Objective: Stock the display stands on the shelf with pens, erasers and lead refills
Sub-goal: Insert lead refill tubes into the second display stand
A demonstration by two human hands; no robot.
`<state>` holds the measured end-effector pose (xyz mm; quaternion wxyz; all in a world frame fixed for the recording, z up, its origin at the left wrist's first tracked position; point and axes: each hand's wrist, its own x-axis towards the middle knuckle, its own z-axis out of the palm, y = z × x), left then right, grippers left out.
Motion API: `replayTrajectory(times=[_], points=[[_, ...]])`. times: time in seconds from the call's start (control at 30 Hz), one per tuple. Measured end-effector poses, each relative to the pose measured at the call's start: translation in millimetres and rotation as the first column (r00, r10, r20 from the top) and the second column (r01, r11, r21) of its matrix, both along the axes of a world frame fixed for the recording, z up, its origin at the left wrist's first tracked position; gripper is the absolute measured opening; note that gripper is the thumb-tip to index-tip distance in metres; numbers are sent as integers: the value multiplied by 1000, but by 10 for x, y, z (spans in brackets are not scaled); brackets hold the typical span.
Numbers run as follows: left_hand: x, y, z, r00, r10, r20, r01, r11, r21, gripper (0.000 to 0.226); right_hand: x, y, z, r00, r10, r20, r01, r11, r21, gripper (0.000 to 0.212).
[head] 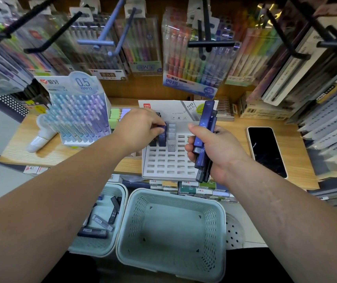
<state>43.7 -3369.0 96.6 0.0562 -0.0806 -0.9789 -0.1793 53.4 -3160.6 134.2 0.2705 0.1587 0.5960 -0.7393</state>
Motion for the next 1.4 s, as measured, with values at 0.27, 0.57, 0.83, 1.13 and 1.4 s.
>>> replayTrajectory(times=[0.27,0.57,0.83,1.13,1.4], points=[[32,63,-61,995,81,52,-74,989,-132,15,11,-16,6,999,39,3,-39,999,13,24],[291,538,458,876,140,461,-466,487,739,25,69,-53,56,959,284,-3,-284,958,36,20],[361,476,488,848,133,514,-530,152,835,15,95,-63,105,944,329,-24,-328,944,25,22],[535,566,383,838,204,507,-545,246,802,19,93,-96,110,968,241,-68,-238,970,47,21],[662,696,324,872,89,482,-469,436,768,1,17,-83,45,991,129,-38,-123,985,117,24]])
